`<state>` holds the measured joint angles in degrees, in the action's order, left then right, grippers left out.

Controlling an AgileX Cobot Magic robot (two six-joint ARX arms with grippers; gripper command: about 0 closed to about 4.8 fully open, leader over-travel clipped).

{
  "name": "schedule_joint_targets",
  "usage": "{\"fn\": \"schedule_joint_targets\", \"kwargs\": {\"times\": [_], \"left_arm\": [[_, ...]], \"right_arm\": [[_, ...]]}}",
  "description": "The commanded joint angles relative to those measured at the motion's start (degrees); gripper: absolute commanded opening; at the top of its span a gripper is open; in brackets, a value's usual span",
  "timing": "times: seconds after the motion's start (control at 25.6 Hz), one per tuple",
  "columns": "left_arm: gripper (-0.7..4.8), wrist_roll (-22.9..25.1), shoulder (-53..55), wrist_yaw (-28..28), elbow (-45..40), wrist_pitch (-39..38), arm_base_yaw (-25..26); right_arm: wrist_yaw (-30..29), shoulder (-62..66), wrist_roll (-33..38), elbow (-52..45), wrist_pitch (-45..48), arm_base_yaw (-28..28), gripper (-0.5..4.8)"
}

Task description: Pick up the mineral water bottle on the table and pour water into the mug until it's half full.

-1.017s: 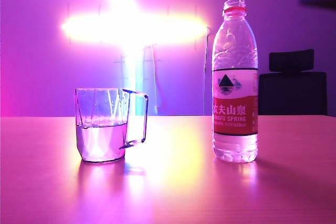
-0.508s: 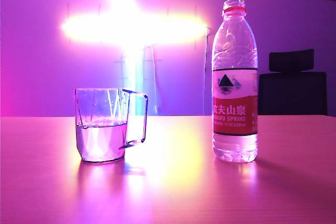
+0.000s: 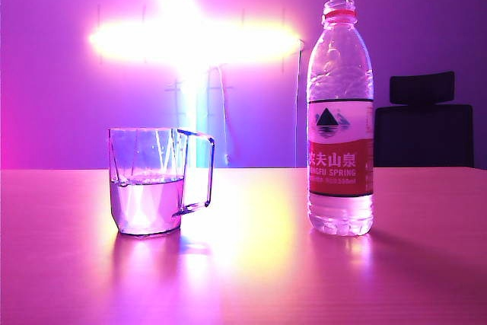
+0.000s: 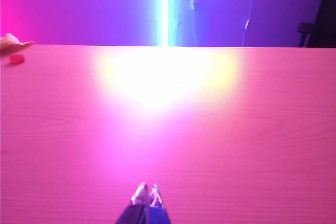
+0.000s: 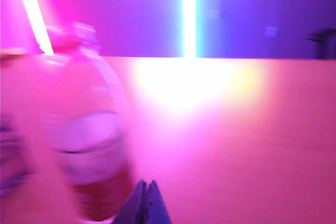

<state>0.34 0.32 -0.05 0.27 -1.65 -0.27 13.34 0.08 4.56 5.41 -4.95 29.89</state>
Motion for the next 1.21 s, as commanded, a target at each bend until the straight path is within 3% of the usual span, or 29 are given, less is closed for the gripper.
{"fn": "schedule_joint_targets", "kwargs": {"times": [0.04, 0.12, 0.27, 0.55, 1.21], "left_arm": [[-0.02, -0.15, 0.02, 0.11, 0.24, 0.44, -0.07], [-0.02, -0.15, 0.02, 0.09, 0.24, 0.42, -0.07], [-0.02, -0.15, 0.02, 0.24, 0.24, 0.44, -0.07], [-0.02, -0.15, 0.02, 0.24, 0.24, 0.44, -0.07], [-0.02, -0.15, 0.02, 0.22, 0.24, 0.44, -0.07]], "right_arm": [[-6.73, 0.04, -0.37, -2.71, 4.59, -8.46, -0.02], [-14.43, -0.02, -0.35, -5.38, 7.96, -19.74, -0.02], [-15.85, -0.11, -0.96, -5.38, 9.53, -25.59, -0.02], [-11.80, -0.11, -3.72, -5.38, 11.19, -25.94, -0.02], [-11.98, -0.11, -4.66, -5.38, 11.04, -26.01, -0.01]]}}
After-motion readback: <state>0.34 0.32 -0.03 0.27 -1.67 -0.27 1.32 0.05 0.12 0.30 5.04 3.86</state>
